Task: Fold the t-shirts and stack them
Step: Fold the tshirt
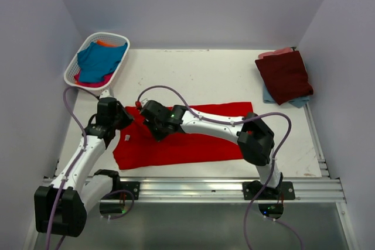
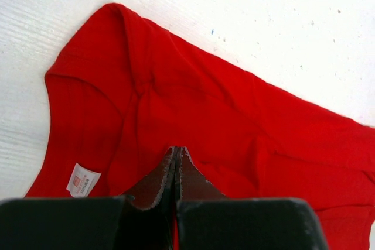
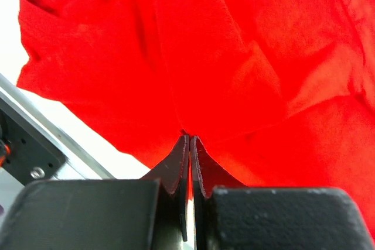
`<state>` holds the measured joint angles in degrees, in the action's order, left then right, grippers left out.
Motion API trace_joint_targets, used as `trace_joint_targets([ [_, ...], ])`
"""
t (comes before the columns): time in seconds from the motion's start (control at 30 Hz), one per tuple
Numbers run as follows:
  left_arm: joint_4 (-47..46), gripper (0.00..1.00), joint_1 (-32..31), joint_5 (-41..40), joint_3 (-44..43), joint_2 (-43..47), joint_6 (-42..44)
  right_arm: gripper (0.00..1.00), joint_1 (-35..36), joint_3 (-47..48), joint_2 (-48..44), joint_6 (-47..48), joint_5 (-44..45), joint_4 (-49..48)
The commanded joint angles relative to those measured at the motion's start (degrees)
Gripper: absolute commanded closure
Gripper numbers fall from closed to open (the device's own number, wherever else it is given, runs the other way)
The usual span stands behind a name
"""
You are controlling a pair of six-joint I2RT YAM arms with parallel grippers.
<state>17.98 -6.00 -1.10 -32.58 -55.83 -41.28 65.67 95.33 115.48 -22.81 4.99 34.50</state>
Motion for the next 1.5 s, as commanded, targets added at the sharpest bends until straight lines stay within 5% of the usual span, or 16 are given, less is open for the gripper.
trace_joint_targets([
  [0.0, 4.7, 1.0, 0.4, 3.6, -2.3, 3.1, 1.6, 1.0, 0.3, -1.0, -3.1, 1.8, 0.8, 4.6],
  [0.63, 17.8, 1.0, -2.2, 16.4, 4.4, 12.0, -1.2, 1.0, 0.2, -6.8, -8.4, 3.9, 3.4, 11.3],
  [1.47, 27.7, 1.0, -10.3, 12.9, 2.3, 9.4, -2.0, 0.97, -1.5, -8.3, -8.3, 4.4, 2.7, 10.8],
])
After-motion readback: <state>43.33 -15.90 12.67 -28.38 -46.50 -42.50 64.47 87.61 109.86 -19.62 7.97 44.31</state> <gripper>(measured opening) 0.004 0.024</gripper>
